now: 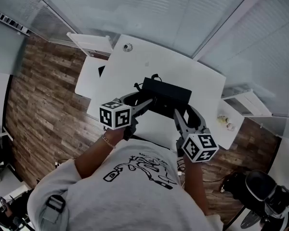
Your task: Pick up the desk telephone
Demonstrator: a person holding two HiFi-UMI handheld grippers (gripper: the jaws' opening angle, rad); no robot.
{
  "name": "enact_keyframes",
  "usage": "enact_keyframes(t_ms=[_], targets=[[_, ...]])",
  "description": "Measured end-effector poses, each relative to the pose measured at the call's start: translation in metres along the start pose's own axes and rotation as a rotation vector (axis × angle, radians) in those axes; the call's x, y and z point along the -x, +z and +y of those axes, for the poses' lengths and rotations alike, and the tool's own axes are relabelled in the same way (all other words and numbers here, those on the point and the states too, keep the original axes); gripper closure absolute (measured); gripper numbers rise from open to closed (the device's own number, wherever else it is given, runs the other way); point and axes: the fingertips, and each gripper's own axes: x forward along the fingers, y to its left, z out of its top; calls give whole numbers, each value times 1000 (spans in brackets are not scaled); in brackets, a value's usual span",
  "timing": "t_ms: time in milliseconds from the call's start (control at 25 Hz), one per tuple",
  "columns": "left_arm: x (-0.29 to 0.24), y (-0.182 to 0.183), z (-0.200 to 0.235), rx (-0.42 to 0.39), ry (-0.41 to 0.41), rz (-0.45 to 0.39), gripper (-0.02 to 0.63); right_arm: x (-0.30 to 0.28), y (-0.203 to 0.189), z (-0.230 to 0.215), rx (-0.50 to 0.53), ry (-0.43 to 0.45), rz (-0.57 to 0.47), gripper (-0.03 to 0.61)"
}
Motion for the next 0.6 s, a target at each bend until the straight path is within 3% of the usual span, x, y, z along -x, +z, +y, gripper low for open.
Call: enact_keyframes(t_ms=[600], targets=[[33, 35, -52, -11, -41, -82, 341, 42, 55, 28, 45, 7, -91, 370]])
